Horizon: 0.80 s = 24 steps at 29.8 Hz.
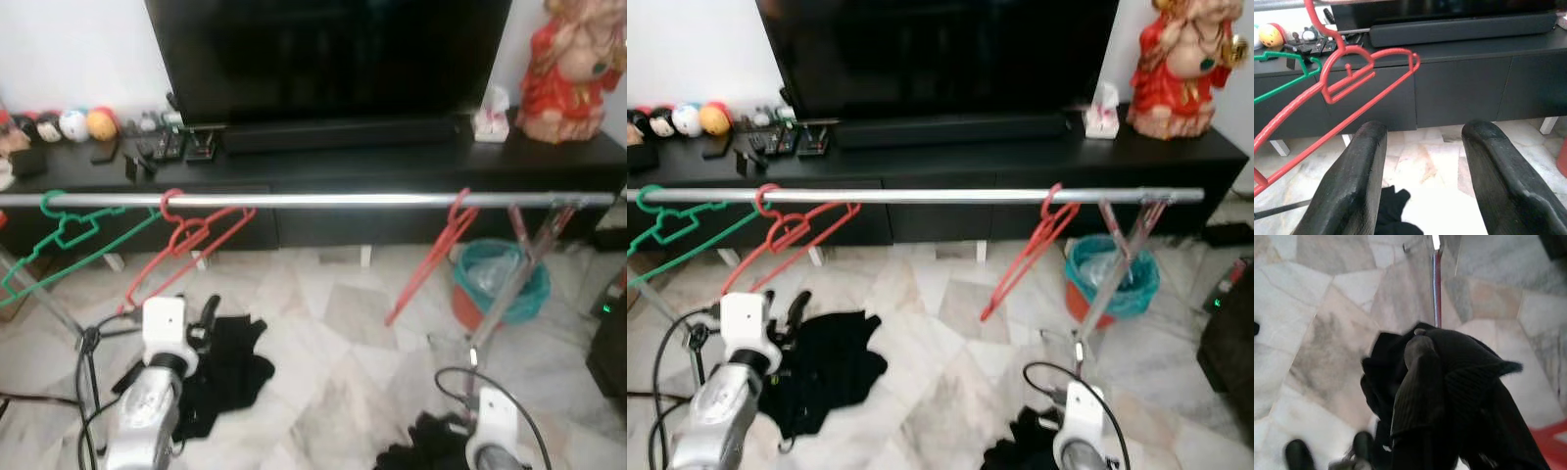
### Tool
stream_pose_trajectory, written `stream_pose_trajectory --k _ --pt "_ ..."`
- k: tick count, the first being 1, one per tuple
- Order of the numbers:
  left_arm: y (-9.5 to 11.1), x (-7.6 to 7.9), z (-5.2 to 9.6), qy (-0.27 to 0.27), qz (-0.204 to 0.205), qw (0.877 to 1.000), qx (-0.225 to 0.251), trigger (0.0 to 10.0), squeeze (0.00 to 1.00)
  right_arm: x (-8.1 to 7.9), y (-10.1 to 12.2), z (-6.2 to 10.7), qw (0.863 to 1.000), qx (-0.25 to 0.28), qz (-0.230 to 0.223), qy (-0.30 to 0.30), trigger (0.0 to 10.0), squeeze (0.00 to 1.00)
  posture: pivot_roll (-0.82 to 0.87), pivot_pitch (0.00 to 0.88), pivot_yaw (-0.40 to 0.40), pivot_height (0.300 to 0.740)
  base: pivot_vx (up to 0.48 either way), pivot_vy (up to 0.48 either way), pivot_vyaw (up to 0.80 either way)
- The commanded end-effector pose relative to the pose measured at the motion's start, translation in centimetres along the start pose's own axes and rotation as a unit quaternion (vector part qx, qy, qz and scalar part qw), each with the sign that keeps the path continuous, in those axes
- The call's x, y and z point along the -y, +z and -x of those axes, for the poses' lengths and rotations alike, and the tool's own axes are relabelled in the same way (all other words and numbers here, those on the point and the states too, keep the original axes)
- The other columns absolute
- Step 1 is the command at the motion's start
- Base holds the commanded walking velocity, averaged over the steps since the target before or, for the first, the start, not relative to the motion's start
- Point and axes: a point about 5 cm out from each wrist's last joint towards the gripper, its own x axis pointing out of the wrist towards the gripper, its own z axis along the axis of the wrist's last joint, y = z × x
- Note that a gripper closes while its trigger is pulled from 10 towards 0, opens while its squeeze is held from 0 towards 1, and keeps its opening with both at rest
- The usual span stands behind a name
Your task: Hang hanger
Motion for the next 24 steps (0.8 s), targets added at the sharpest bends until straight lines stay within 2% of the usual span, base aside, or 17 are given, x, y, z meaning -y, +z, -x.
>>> stream_pose_trajectory --k 1,9,15,22,24 --pt "-0.3 -0.9 0.3 0.013 -0.009 1.000 -0.010 10.0 0.00 -1.0 0.9 -0.1 1.000 0.015 -0.002 0.012 10.0 0.00 -0.02 0.000 0.016 0.740 0.000 0.000 0.00" --pt "-0.3 -1.0 0.3 0.016 -0.008 1.000 -0.008 10.0 0.00 -1.1 1.0 -0.1 1.000 0.018 0.000 0.013 10.0 0.00 -0.02 0.000 0.015 0.740 0.000 0.000 0.00" --pt "-0.5 -0.6 0.2 -0.001 -0.002 1.000 -0.013 10.0 0.00 -1.2 1.0 -0.1 1.000 0.018 0.002 0.015 10.0 0.00 -0.02 0.000 0.015 0.740 0.000 0.000 0.00" --pt "-0.5 -1.6 0.0 0.041 -0.026 0.999 -0.022 10.0 0.00 -1.3 1.0 -0.1 1.000 0.019 0.001 0.015 10.0 0.00 -0.02 0.000 0.016 0.740 0.000 0.000 0.00" --pt "-0.5 -1.9 0.0 0.050 -0.020 0.998 -0.019 10.0 0.00 -1.3 1.0 -0.1 1.000 0.019 0.001 0.015 10.0 0.00 -0.02 0.000 0.016 0.740 0.000 0.000 0.00"
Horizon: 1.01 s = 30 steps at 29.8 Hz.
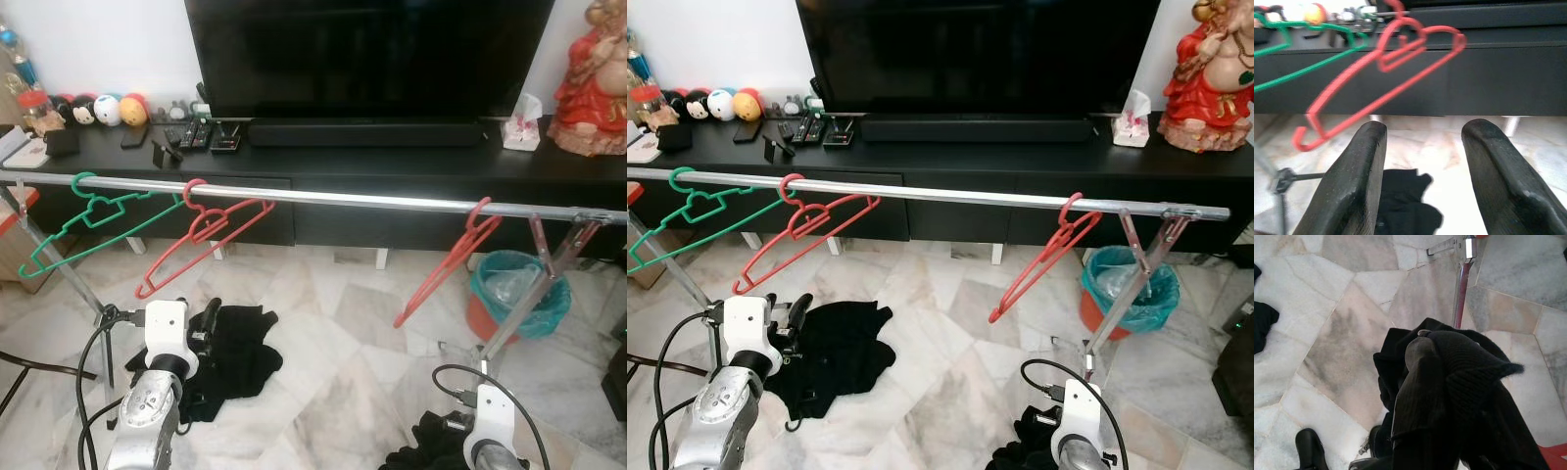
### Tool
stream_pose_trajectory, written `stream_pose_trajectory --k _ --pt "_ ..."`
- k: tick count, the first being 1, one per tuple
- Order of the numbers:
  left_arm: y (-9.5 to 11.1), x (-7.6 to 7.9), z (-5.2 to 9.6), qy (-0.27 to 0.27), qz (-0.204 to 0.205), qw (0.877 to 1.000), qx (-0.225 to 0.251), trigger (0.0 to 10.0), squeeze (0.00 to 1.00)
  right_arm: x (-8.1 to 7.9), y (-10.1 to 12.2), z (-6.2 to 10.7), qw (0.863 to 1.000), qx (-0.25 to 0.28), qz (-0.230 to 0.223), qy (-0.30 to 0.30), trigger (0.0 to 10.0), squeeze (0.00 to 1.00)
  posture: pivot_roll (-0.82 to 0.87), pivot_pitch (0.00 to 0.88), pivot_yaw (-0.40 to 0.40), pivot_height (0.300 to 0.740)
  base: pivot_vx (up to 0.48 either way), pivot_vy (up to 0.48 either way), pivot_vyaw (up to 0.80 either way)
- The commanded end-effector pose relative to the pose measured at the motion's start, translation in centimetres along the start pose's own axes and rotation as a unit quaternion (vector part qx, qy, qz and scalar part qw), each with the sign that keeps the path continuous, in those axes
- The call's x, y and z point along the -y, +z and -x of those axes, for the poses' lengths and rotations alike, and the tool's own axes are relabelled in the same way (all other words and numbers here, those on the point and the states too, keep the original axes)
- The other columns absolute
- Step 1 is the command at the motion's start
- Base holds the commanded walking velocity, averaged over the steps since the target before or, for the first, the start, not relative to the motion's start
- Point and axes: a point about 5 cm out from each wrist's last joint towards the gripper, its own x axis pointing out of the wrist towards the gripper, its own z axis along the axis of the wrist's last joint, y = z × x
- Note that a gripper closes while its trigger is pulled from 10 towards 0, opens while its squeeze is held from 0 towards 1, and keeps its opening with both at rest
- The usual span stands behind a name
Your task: Hang hanger
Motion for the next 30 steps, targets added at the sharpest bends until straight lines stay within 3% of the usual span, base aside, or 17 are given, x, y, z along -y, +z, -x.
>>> stream_pose_trajectory --k 1,4,8,10,14,19,30 --pt "-0.1 -0.6 0.0 0.015 -0.006 1.000 -0.005 10.0 0.00 -0.1 0.7 -0.1 1.000 0.014 0.002 0.001 10.0 0.00 -0.02 0.000 0.016 0.740 0.000 0.000 0.00" --pt "-0.1 -1.0 0.0 0.035 -0.002 0.999 -0.004 10.0 0.00 -0.1 0.8 -0.1 1.000 0.015 0.001 0.002 10.0 0.00 -0.02 0.000 0.016 0.740 0.000 0.000 0.00" --pt "-0.8 -3.2 0.2 0.128 0.010 0.991 -0.031 10.0 0.00 -0.1 0.8 -0.1 1.000 0.015 0.001 0.003 10.0 0.00 -0.02 0.000 0.015 0.740 0.000 0.000 0.00" --pt "-0.8 -3.4 0.2 0.132 0.020 0.991 -0.028 10.0 0.00 -0.1 0.8 -0.1 1.000 0.015 0.001 0.003 10.0 0.00 -0.02 0.000 0.015 0.740 0.000 0.000 0.00" --pt "-0.4 -3.4 0.1 0.123 0.018 0.992 -0.020 10.0 0.00 -0.1 0.8 -0.1 1.000 0.015 0.000 0.003 10.0 0.00 -0.02 0.000 0.013 0.740 0.000 0.000 0.00" --pt "-0.1 -1.5 -0.3 0.041 0.020 0.999 -0.006 10.0 0.00 -0.1 0.8 -0.1 1.000 0.015 0.001 0.003 10.0 0.00 -0.02 0.000 0.012 0.740 0.000 0.000 0.00" --pt "0.0 -1.7 -0.3 0.045 0.028 0.999 -0.004 10.0 0.00 -0.1 0.9 -0.1 1.000 0.021 -0.014 0.005 10.0 0.00 -0.02 0.000 0.013 0.740 0.000 0.112 0.00"
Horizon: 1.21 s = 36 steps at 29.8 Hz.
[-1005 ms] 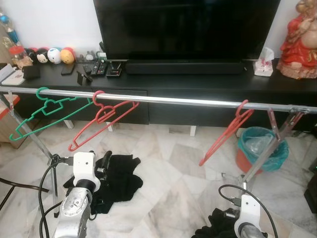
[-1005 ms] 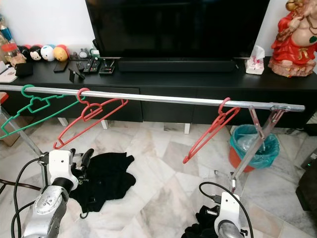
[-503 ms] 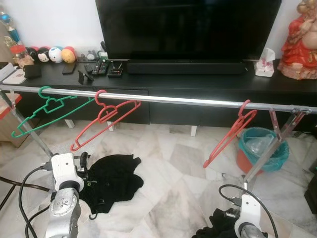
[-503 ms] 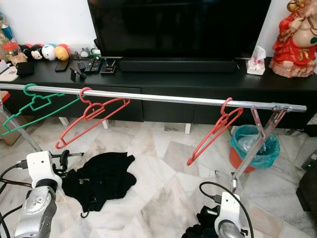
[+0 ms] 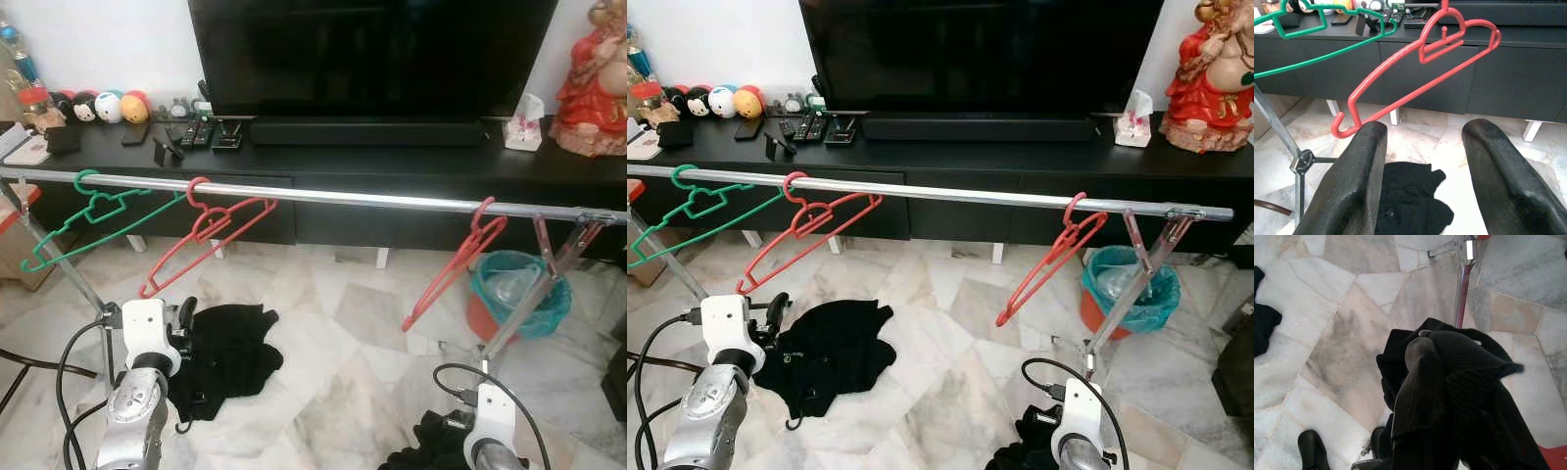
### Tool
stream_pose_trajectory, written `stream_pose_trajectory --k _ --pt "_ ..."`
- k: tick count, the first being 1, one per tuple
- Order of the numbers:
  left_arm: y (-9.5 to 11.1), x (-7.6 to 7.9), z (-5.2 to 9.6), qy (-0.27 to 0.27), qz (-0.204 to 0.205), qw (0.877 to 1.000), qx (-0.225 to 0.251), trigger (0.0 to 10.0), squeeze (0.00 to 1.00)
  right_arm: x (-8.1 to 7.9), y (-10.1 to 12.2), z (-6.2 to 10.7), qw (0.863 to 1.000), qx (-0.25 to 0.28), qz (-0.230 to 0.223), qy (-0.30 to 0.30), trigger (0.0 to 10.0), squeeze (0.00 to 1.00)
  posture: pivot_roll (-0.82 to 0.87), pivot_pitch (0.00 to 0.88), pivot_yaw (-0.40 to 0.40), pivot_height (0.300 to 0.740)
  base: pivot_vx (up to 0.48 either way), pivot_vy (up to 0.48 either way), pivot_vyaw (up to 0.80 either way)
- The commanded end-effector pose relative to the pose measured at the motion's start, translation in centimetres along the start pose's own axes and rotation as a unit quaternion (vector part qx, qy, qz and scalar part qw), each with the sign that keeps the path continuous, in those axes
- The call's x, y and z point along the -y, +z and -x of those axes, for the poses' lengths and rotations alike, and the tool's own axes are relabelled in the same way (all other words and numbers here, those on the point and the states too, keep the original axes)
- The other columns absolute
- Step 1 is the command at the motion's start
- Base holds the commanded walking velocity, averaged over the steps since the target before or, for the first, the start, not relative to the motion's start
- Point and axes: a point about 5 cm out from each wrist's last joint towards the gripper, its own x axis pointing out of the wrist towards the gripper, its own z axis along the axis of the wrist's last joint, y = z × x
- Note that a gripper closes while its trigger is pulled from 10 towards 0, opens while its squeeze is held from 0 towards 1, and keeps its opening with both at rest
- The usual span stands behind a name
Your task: Hang hanger
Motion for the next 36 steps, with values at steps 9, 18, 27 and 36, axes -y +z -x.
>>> stream_pose_trajectory --k 9,18,27,36 --pt "0.61 -0.17 -0.22 -0.001 0.008 1.000 0.017 10.0 0.00 -0.46 0.86 -0.10 1.000 0.019 -0.016 0.012 10.0 0.00 -0.02 0.000 0.015 0.740 0.000 0.393 -0.07" --pt "0.72 -0.07 -0.22 -0.005 0.009 1.000 0.020 10.0 0.00 -0.70 1.07 -0.11 1.000 0.025 -0.006 0.014 10.0 0.00 -0.02 0.000 0.018 0.740 0.000 0.386 -0.22" --pt "1.03 0.12 -0.32 -0.017 0.009 0.999 0.025 10.0 0.00 -0.89 1.01 -0.07 1.000 0.026 -0.007 0.013 10.0 0.00 -0.02 0.000 0.026 0.740 0.000 0.325 0.00" --pt "1.22 0.32 -0.49 -0.029 0.015 0.999 0.026 10.0 0.00 -1.01 0.76 -0.02 1.000 0.023 -0.013 0.012 10.0 0.00 -0.02 0.000 0.034 0.740 0.000 0.339 0.00"
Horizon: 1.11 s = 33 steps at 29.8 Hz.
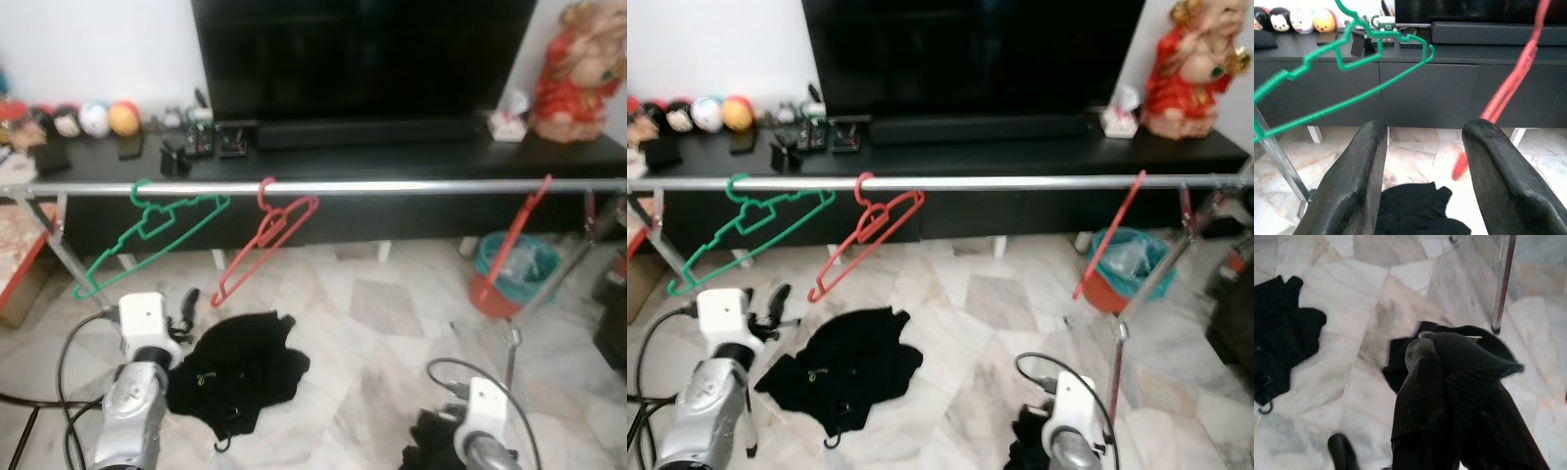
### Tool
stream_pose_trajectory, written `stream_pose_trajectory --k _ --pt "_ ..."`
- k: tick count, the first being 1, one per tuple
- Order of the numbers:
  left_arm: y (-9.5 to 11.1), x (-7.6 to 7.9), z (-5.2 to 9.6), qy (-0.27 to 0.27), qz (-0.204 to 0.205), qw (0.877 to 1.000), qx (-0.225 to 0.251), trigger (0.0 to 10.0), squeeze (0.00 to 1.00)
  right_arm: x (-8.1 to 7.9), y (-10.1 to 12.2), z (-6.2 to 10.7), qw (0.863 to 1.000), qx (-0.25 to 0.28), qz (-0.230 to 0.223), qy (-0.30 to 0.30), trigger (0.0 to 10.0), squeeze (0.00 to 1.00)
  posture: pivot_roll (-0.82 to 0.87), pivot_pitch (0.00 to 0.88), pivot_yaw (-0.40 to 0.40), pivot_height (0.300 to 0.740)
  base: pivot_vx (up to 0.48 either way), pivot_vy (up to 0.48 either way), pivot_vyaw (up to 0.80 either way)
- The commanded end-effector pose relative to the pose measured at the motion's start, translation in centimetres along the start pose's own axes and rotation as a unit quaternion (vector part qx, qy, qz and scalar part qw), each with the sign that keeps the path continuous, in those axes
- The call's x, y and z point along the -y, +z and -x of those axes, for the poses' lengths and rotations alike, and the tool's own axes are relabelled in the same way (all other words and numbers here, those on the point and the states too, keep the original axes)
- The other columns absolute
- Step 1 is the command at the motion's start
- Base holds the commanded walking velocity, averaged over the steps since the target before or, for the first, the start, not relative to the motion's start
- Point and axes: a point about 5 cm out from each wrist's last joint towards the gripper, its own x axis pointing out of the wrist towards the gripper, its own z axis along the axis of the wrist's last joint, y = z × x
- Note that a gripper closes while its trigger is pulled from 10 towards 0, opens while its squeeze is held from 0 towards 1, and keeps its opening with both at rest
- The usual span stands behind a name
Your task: Hang hanger
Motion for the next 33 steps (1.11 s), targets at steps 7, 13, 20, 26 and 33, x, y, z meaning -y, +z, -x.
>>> stream_pose_trajectory --k 7,13,20,26,33 --pt "0.3 0.8 -0.3 -0.018 0.003 1.000 0.004 10.0 0.00 0.6 0.3 -0.1 1.000 0.009 -0.007 -0.008 10.0 0.00 -0.02 0.000 0.034 0.740 0.000 0.289 0.00" --pt "0.6 1.9 -0.4 -0.053 0.016 0.998 0.006 10.0 0.00 0.6 0.3 -0.1 1.000 0.008 -0.005 -0.008 10.0 0.00 -0.01 0.000 0.033 0.740 0.000 0.000 0.00" --pt "0.9 3.1 -0.4 -0.086 0.033 0.996 0.008 10.0 0.00 0.7 0.3 -0.1 1.000 0.007 -0.002 -0.009 10.0 0.00 -0.01 0.000 0.033 0.740 0.000 0.000 0.00" --pt "1.3 4.0 -0.5 -0.123 0.036 0.992 0.005 10.0 0.00 0.7 0.2 -0.1 1.000 0.006 -0.003 -0.010 10.0 0.00 -0.01 0.000 0.034 0.740 0.000 0.000 0.00" --pt "1.3 4.3 -0.7 -0.135 0.030 0.990 -0.003 10.0 0.00 0.5 0.1 0.0 1.000 0.000 -0.017 -0.005 10.0 0.00 -0.01 0.000 0.036 0.740 0.000 0.000 -0.23"
